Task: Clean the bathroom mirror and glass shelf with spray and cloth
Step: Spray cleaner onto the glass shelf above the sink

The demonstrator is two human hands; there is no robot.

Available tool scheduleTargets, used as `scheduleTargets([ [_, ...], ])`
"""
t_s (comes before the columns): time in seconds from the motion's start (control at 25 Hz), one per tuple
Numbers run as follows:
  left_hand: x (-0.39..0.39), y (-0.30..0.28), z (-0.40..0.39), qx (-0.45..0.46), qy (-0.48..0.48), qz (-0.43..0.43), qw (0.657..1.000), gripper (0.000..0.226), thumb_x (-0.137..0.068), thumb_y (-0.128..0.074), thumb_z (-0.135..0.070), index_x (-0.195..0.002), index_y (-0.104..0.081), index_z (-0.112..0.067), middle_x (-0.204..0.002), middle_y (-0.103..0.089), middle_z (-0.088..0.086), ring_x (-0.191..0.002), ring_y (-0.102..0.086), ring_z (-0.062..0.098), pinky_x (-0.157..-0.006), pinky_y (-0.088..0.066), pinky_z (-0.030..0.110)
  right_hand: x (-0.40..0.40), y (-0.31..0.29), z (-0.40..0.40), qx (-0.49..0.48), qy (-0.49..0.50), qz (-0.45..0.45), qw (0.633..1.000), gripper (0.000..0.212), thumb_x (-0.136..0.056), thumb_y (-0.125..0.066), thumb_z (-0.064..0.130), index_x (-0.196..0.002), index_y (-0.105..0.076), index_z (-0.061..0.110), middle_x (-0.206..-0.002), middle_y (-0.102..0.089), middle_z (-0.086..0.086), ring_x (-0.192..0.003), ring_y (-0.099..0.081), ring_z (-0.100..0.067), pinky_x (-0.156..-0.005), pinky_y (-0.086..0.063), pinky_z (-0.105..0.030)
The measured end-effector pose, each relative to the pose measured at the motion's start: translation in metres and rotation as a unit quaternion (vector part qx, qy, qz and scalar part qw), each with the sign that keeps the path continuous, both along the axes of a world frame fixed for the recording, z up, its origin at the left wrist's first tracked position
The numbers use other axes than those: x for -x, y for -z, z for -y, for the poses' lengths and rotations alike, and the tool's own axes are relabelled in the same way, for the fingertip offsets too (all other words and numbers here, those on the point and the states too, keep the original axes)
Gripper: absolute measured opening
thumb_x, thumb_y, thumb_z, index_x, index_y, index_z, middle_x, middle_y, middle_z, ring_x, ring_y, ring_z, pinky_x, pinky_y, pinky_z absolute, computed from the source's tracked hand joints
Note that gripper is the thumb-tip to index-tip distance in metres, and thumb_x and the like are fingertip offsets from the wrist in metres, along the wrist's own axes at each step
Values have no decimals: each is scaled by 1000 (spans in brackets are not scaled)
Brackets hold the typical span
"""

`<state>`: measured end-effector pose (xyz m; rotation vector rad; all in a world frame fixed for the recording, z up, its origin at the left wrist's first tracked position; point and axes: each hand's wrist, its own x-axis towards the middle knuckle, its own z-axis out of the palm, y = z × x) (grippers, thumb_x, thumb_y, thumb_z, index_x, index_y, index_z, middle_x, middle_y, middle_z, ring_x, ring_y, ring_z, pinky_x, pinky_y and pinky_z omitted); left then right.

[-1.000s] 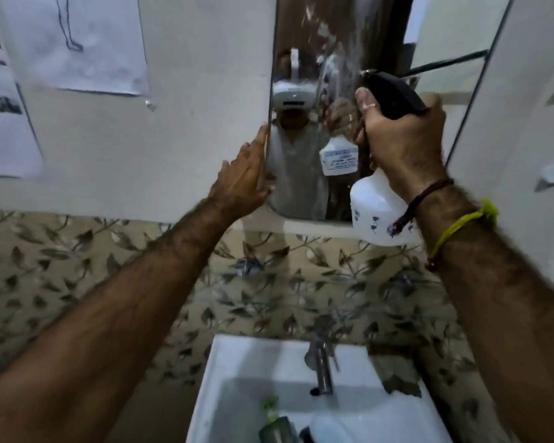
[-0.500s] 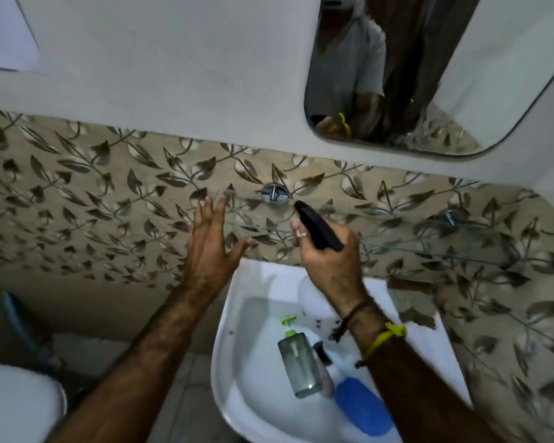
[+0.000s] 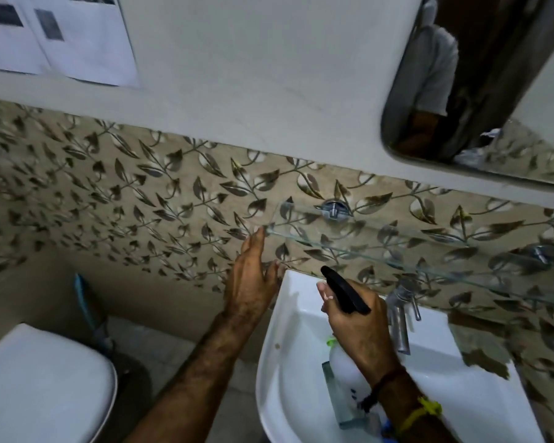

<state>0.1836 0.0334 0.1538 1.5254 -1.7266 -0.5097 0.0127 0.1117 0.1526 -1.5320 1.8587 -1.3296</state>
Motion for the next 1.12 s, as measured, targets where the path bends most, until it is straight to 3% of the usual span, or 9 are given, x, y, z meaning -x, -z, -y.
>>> scheduleTargets([
  [0.12, 3, -3, 3, -17, 8, 20, 1000, 72, -94, -61, -18, -156, -24, -23, -162, -27, 10, -147, -31, 24, -112, -34, 29, -4, -8, -3, 31, 8, -31, 999, 53, -81, -63, 59, -62, -53, 10, -47, -46, -2, -50, -46, -21, -50, -42, -37],
  [0.36, 10, 3, 4, 29, 2, 65, 997, 74, -93, -61, -12, -156, -23, -17, -163, -24, 1, -154, -9, 16, -122, -25, 33, 1, -19, 5, 44, -10, -13, 999, 49, -83, -60, 59, -66, -58, 13, -54, -57, -7, -57, -57, -28, -52, -50, -41],
  [0.48, 14, 4, 4, 24, 0, 73, 997, 76, -94, -62, -14, -157, -21, -19, -164, -21, -3, -153, -6, 14, -122, -25, 34, 9, -22, 3, 50, -10, -3, 999, 37, -88, -66, 48, -70, -62, 16, -56, -59, -5, -59, -59, -25, -54, -51, -40],
  [0.64, 15, 3, 1, 14, -12, 84, 996, 78, -93, -63, -16, -157, -19, -21, -165, -18, -3, -154, -4, 16, -123, -25, 41, 18, -21, 1, 17, -8, -3, 1000, 36, -87, -67, 47, -75, -66, 14, -61, -63, -6, -64, -61, -24, -58, -51, -36],
  [0.96, 21, 12, -11, 10, -4, 150, 989, 91, -93, -63, -23, -159, 0, -20, -167, 3, 0, -153, 12, 23, -126, -3, 43, 29, -12, -1, 9, 5, 10, 1000, 37, -88, -68, 43, -70, -63, 11, -58, -61, -7, -60, -59, -26, -53, -54, -37],
  [1.12, 35, 14, -21, 41, 42, 177, 982, 83, -96, -59, -26, -158, -4, -20, -166, 1, -2, -149, 17, 17, -123, 5, 39, 38, -8, -2, 47, 22, 14, 999, 29, -89, -69, 38, -73, -66, 14, -56, -59, -4, -57, -58, -24, -52, -49, -36],
])
